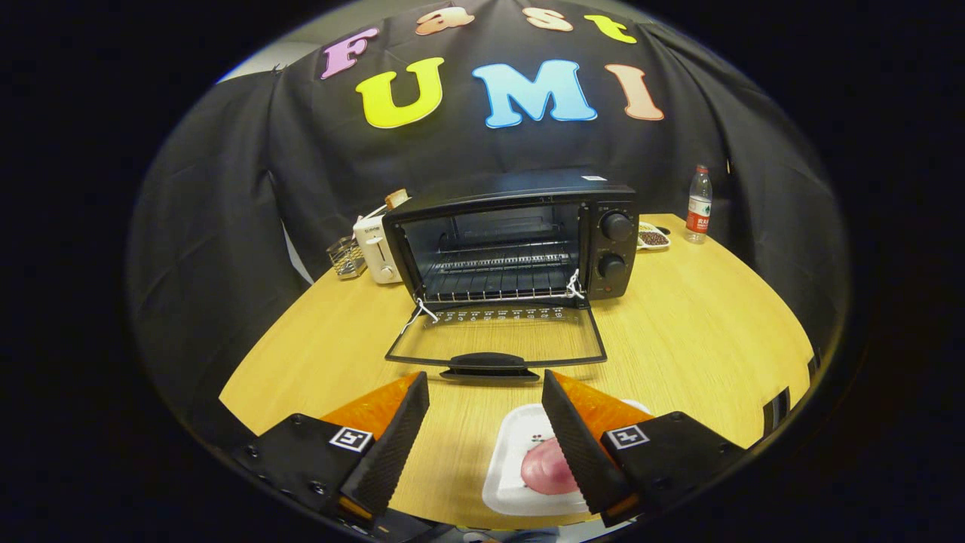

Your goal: Open the toaster oven, put the food inside, and close the toaster oven door.

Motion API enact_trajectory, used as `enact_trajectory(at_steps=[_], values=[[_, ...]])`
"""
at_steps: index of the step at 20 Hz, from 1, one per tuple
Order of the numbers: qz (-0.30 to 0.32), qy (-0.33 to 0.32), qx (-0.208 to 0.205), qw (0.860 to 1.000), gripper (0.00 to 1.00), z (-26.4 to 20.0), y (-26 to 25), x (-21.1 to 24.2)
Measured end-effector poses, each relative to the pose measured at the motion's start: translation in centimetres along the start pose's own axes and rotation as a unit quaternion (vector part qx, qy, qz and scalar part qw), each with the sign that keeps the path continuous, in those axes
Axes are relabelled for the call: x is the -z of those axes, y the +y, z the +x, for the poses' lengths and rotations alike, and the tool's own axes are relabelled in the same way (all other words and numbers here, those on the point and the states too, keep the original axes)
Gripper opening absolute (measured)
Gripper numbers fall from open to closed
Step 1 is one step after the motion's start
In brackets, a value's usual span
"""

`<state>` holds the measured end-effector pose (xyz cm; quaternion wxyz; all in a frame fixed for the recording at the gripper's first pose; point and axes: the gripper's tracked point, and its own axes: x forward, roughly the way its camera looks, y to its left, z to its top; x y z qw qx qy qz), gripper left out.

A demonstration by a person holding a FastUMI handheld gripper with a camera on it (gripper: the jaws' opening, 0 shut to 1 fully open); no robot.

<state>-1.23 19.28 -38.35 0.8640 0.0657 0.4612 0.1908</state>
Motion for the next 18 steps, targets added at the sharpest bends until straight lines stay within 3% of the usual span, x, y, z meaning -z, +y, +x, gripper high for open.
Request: enact_trajectory(at_steps=[9, 13, 18], values=[[0.055, 0.134, -0.072, 0.987, 0.97, -3.0, -7.8, 2.9], [0.089, 0.206, -0.089, 0.970, 0.97, -2.4, -10.1, 5.3], [0.084, 0.281, -0.107, 0.950, 0.96, -1.7, -11.3, 8.0]])
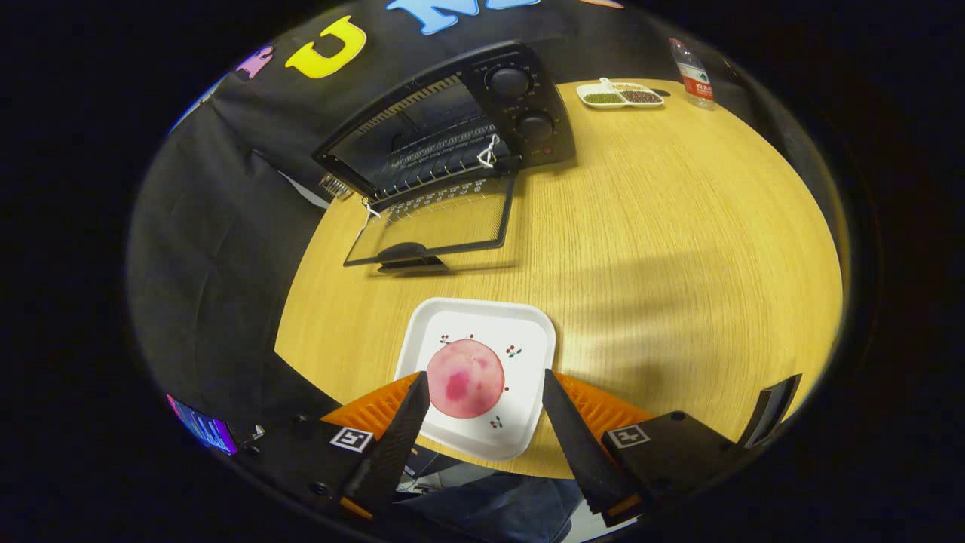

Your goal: Open the toaster oven, put the food inside, and close the toaster oven door.

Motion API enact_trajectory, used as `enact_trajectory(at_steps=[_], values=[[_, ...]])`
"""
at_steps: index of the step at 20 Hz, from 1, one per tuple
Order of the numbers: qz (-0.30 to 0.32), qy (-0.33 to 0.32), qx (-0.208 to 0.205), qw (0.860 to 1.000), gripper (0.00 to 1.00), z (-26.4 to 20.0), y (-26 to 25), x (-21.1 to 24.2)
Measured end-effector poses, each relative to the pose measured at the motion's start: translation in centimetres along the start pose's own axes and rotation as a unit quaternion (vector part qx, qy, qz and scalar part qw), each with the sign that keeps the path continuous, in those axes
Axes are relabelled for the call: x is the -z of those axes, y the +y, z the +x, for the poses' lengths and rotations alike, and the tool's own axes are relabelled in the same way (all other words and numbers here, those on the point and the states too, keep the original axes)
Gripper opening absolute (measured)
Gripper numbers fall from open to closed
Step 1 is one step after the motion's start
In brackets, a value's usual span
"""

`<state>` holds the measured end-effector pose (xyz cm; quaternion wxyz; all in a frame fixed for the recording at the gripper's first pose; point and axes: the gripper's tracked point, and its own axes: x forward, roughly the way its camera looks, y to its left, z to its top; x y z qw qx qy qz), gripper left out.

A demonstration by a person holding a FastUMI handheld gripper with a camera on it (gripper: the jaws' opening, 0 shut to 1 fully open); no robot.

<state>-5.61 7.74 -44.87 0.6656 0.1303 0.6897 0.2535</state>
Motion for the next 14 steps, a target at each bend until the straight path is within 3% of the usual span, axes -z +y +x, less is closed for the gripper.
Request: enact_trajectory(at_steps=[4, 8, 9, 10, 12, 14], values=[[0.022, 0.043, 0.004, 0.999, 0.87, 1.4, -1.2, 1.2], [0.062, 0.058, -0.022, 0.996, 0.77, 1.7, -1.1, 0.9], [0.064, 0.059, -0.007, 0.996, 0.76, 2.0, -2.0, 1.0], [0.064, 0.062, 0.004, 0.996, 0.58, 1.9, -2.9, 0.9], [0.096, 0.073, -0.012, 0.993, 0.21, 2.2, -2.8, 1.2], [0.118, 0.074, -0.014, 0.990, 0.17, 2.1, -3.2, 1.0]])
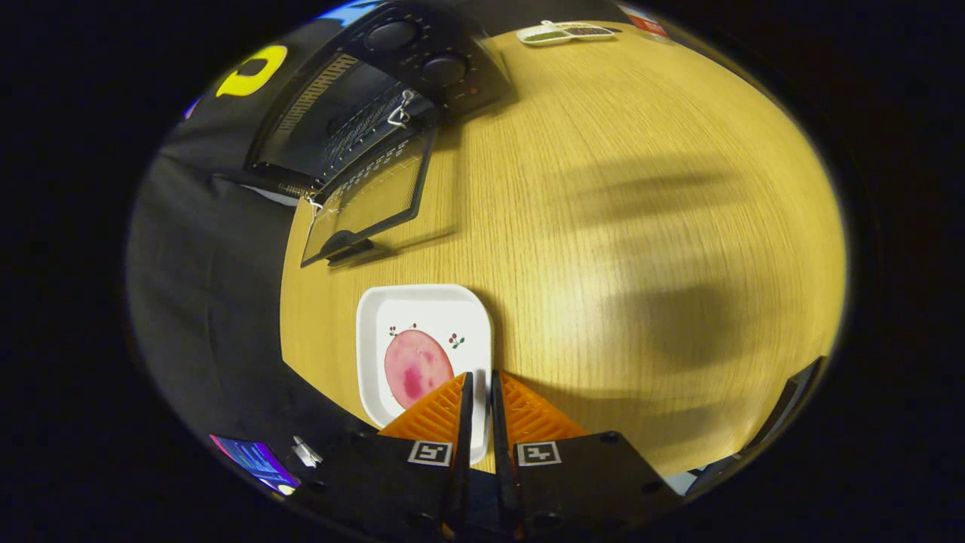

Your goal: Open the toaster oven, put the food inside, and close the toaster oven door.

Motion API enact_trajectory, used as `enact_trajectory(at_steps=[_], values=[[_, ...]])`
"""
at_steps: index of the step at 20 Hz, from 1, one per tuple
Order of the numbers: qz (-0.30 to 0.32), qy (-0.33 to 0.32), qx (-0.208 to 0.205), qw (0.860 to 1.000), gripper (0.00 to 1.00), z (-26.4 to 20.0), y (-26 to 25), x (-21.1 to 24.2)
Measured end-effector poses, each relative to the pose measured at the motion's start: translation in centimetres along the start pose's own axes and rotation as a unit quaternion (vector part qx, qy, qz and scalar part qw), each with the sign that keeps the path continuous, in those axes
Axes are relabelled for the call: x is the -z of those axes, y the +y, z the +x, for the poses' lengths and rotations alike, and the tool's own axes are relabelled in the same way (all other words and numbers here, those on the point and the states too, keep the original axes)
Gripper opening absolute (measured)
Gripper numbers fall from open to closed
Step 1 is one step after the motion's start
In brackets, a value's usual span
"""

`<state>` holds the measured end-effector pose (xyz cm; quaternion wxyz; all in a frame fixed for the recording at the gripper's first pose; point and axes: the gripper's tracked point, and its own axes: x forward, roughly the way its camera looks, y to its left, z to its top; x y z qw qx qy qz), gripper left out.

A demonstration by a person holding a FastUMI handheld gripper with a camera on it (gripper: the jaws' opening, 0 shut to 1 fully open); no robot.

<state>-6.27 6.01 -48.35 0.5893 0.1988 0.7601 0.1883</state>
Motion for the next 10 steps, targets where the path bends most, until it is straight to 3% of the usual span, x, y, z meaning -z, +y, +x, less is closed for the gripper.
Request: enact_trajectory(at_steps=[2, 10], values=[[0.023, 0.000, -0.018, 1.000, 0.02, 1.3, 0.2, 0.2], [0.053, -0.026, -0.063, 0.996, 0.02, -1.2, 3.9, 1.8]])
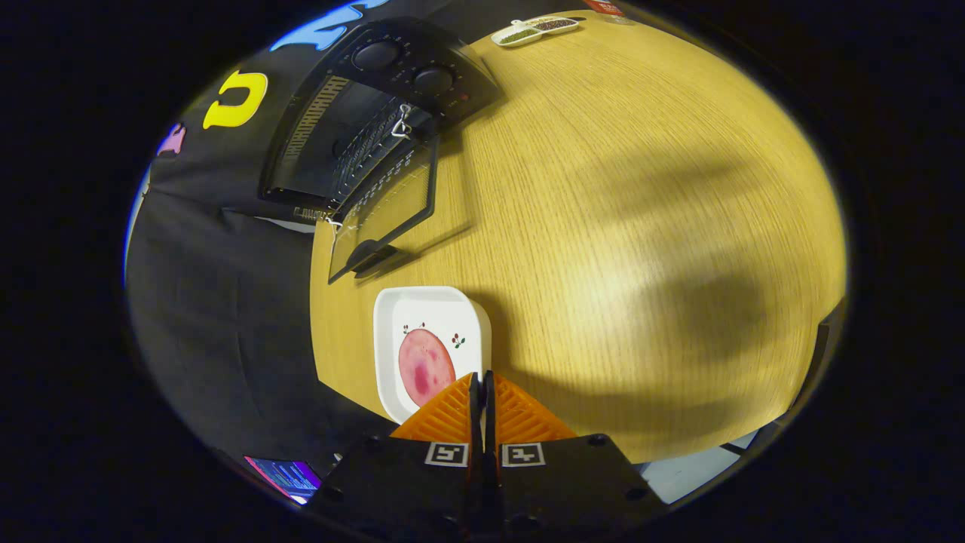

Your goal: Open the toaster oven, put the food inside, and close the toaster oven door.

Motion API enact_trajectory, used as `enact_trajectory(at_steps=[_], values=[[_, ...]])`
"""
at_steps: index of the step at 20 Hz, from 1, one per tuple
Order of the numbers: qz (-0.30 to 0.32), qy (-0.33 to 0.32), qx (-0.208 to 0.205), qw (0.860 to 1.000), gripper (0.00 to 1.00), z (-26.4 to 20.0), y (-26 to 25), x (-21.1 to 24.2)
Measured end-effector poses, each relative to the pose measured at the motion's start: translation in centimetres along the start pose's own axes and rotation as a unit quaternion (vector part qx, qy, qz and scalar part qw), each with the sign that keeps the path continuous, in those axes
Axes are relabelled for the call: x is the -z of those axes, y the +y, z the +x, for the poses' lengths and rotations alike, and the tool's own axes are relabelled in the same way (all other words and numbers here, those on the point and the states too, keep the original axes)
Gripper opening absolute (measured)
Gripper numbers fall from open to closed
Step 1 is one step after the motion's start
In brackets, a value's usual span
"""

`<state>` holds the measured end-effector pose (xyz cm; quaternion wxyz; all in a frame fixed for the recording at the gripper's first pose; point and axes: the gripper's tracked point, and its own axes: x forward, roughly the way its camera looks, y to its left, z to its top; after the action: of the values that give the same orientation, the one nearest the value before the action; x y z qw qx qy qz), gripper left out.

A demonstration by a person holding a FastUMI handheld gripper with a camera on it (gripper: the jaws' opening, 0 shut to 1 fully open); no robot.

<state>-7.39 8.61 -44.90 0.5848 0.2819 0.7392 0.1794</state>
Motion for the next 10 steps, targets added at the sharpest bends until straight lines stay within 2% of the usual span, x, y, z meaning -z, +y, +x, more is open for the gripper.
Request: enact_trajectory(at_steps=[3, 6, 10], values=[[0.027, -0.031, -0.024, 0.999, 0.02, -0.6, 2.5, 0.4], [0.065, -0.090, -0.037, 0.993, 0.02, -1.2, 5.4, 0.2], [0.143, -0.186, -0.047, 0.971, 0.02, -1.5, 8.9, -1.2]])
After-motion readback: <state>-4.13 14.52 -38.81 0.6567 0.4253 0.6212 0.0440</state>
